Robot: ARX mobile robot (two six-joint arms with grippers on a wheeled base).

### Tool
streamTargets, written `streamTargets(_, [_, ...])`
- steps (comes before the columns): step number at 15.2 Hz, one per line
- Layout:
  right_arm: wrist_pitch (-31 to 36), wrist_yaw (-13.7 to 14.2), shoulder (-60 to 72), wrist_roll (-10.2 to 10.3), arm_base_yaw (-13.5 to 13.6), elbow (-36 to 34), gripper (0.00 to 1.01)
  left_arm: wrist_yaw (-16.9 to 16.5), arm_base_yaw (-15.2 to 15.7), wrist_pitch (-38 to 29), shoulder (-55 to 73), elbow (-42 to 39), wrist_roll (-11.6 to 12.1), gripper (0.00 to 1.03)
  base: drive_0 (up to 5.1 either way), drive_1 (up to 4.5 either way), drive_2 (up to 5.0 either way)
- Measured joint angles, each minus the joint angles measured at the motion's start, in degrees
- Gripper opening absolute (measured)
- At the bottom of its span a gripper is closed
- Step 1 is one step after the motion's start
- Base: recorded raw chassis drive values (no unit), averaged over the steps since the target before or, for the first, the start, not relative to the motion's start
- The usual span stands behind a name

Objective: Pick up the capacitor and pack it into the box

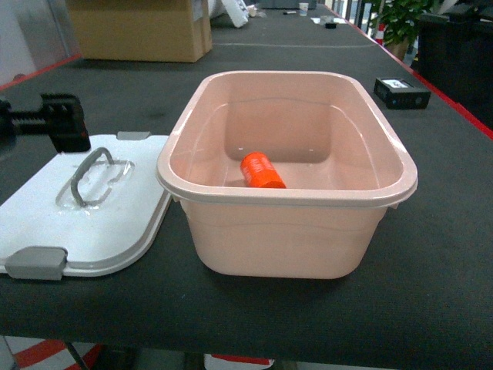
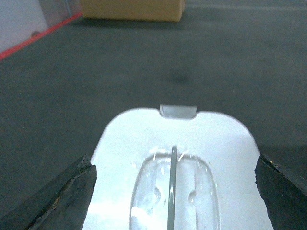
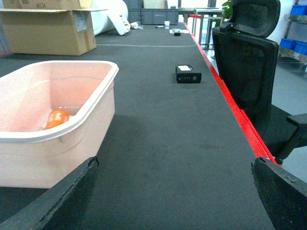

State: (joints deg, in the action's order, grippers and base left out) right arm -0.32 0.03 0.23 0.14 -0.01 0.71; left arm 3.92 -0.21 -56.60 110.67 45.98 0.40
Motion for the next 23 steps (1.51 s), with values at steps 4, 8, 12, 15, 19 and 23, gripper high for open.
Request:
streamTargets(4, [0.02, 0.0, 0.0, 0.0, 0.0, 0.0, 0.98, -2.69, 1.18, -0.39, 17.68, 10.27, 0.04, 0.94, 0.0, 0.0, 0.0])
streamTargets(8, [0.02, 0.0, 0.0, 0.0, 0.0, 0.0, 0.98, -3.5, 1.6, -0.37, 18.6, 10.82, 0.55, 0.24, 0.0, 0.0, 0.0])
streamTargets(12, [0.04, -0.04, 0.0, 0.0, 0.0, 0.0, 0.98, -3.72, 2.03, -0.55, 18.58, 10.82, 1.09, 0.02, 0.0, 0.0, 0.0])
streamTargets(15, [0.0, -0.02, 0.0, 0.0, 0.0, 0.0, 0.98, -3.1, 2.1, 1.46, 15.39, 9.51, -0.44, 0.02, 0.0, 0.0, 0.0])
streamTargets(19, [0.02, -0.02, 0.0, 0.0, 0.0, 0.0, 0.98, -2.08, 2.51, 7.8, 1.97, 8.66, -2.8, 0.02, 0.0, 0.0, 0.0])
streamTargets(23, [0.02, -0.02, 0.0, 0.0, 0.0, 0.0, 0.98, 1.57, -1.27, 18.1, -18.67, 7.89, -4.61, 0.02, 0.0, 0.0, 0.0])
